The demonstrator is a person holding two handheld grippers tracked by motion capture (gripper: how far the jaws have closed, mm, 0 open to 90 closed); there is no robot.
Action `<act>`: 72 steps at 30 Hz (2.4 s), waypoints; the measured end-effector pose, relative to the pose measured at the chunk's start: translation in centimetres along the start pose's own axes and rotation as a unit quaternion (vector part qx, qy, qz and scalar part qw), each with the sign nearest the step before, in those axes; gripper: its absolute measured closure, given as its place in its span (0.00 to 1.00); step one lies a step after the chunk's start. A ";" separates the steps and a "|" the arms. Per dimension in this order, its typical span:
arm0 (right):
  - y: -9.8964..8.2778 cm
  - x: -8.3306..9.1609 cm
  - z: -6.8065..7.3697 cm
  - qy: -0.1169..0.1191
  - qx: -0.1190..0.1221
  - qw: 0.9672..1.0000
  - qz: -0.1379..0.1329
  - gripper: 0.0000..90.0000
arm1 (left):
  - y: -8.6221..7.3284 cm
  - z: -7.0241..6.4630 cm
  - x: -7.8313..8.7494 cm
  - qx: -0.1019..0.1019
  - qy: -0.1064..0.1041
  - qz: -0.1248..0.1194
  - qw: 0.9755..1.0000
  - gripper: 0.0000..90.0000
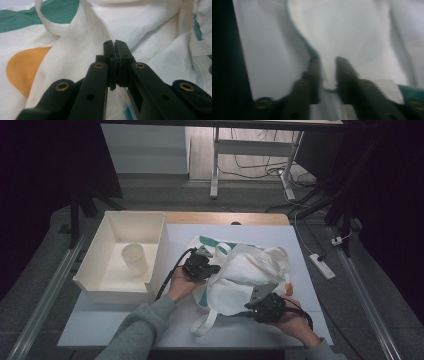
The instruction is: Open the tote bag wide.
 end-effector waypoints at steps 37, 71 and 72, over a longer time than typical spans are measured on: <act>-2.2 -0.5 5.5 0.072 -0.047 0.996 -0.029 0.92 | -2.2 2.4 1.2 0.037 0.038 0.009 0.999 0.97; 6.0 -2.7 -9.5 -0.073 -0.099 0.990 -0.067 0.52 | -1.5 1.7 2.3 0.009 0.035 -0.025 0.999 0.78; 5.8 -2.8 -9.5 -0.077 -0.099 0.990 -0.063 0.52 | -1.3 1.5 2.5 0.005 0.034 -0.030 0.999 0.76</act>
Point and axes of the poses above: each handheld gripper's, and its own axes: x roughly backward along the jaws, y roughly out of its top, z roughly to its left, the point moved 8 cm from there along -x, roughly forward along the jaws, and after that the axes turned 2 degrees about -z, right-handed, at the moved point
